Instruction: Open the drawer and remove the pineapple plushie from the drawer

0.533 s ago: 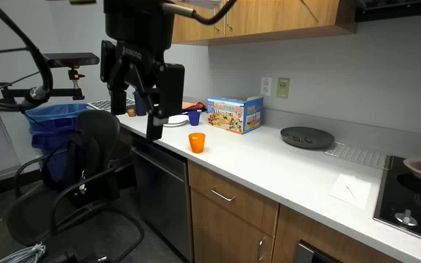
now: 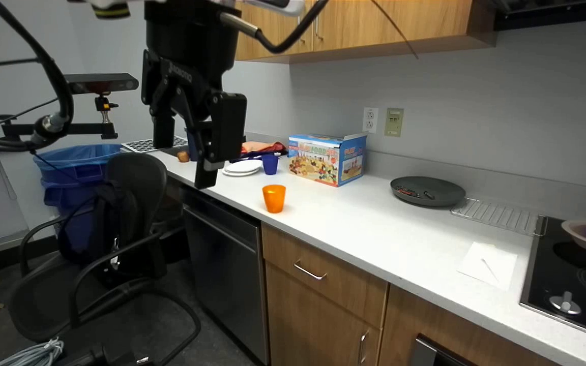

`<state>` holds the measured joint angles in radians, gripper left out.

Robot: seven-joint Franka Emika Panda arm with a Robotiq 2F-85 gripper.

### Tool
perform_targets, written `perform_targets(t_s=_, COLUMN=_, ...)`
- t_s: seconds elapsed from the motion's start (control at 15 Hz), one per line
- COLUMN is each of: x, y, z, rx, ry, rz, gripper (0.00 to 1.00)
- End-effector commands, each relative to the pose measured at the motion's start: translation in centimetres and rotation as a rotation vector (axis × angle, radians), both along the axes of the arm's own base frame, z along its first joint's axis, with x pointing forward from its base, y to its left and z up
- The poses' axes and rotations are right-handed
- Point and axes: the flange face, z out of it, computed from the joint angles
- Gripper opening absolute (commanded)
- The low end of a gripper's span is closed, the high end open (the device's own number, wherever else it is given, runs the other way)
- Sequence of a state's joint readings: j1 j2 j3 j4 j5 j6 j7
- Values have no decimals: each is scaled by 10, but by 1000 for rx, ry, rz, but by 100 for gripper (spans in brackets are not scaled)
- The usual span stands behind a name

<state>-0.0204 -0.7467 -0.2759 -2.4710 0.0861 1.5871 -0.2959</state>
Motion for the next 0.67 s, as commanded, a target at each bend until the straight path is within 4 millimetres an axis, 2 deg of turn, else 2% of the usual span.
perform_targets(t_s=0.0, x=0, y=0, z=0, rx=1, ry=1, rz=-1, gripper=100)
perform_targets(t_s=0.6, x=0, y=-1, z=0, rx=2, ry=1, rz=-3, gripper=100)
